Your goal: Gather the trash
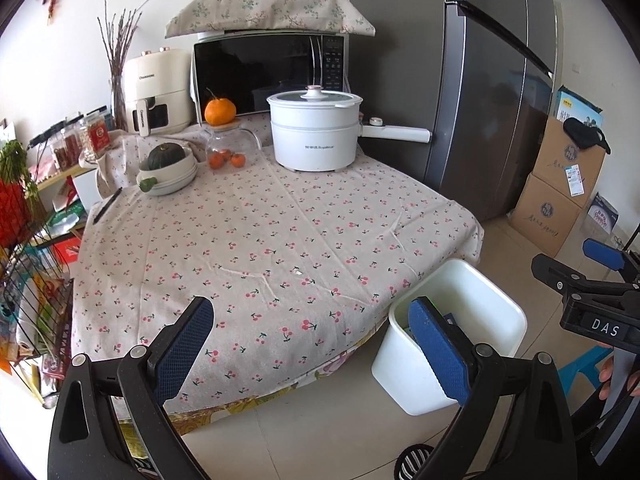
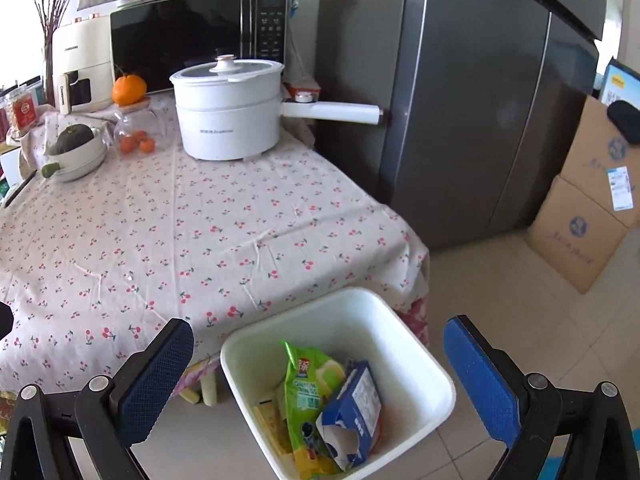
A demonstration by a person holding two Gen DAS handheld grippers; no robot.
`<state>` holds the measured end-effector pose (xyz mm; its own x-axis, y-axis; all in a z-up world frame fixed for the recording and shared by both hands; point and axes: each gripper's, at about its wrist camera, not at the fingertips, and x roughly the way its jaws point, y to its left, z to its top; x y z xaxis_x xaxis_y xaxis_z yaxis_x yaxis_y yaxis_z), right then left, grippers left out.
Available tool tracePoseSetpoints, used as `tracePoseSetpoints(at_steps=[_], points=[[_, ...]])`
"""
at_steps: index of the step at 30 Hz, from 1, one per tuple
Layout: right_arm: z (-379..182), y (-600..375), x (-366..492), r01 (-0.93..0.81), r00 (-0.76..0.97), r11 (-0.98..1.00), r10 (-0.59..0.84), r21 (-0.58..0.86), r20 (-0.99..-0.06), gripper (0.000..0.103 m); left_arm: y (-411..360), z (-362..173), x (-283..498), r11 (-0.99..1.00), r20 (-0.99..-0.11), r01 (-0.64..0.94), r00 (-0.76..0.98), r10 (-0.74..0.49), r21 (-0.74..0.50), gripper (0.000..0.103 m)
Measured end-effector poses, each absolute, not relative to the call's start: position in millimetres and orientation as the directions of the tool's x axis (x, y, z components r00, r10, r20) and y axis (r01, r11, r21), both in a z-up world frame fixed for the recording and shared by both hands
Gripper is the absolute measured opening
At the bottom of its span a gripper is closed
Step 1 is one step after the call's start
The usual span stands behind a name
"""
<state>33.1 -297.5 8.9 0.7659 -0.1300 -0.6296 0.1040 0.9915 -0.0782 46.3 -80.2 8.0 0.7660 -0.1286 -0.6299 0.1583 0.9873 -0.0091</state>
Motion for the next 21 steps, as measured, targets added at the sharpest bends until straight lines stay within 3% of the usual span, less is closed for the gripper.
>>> tracePoseSetpoints(at_steps=[21], points=[[7.8, -297.6, 35.3, 0.100, 0.765, 0.990, -0.138, -0.095, -0.630, 0.103, -79.1, 8.8, 44.6, 0.988, -0.626, 0.155, 0.769, -0.129, -0.012, 0.099]])
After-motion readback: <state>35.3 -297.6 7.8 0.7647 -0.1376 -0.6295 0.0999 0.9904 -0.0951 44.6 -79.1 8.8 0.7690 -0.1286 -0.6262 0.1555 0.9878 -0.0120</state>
